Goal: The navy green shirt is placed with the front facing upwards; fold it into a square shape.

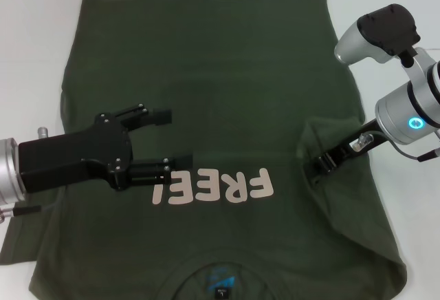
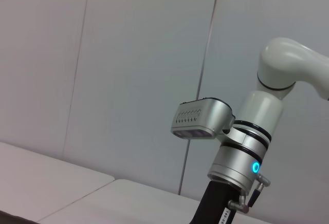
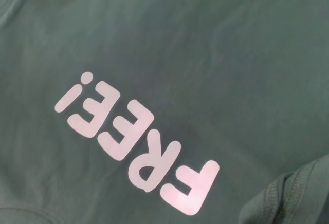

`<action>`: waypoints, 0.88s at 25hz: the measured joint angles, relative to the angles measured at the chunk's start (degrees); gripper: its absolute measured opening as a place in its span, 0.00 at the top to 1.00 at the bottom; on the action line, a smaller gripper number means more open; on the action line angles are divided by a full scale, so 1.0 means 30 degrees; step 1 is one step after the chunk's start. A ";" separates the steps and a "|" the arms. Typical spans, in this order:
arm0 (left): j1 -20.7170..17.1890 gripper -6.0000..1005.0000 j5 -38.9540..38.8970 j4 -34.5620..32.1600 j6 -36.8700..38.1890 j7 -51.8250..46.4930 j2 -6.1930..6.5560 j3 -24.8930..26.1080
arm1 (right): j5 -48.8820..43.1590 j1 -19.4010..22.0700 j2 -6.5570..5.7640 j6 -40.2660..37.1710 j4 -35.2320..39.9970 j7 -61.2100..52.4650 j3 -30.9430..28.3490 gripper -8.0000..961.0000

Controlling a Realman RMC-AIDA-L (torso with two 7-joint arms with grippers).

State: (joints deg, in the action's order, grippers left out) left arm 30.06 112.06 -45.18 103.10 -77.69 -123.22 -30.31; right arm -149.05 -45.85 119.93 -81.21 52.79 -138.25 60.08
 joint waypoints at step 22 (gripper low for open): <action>-0.0030 0.07 0.0000 0.0030 -0.0030 -0.0001 -0.0001 -0.0002 | 0.1620 -0.0282 -0.0128 0.0062 -0.0837 0.0485 -0.0206 0.38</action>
State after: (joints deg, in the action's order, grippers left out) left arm 29.97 112.06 -45.08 103.01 -77.70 -123.22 -30.32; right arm -144.20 -46.70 119.55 -81.03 50.28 -136.79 59.46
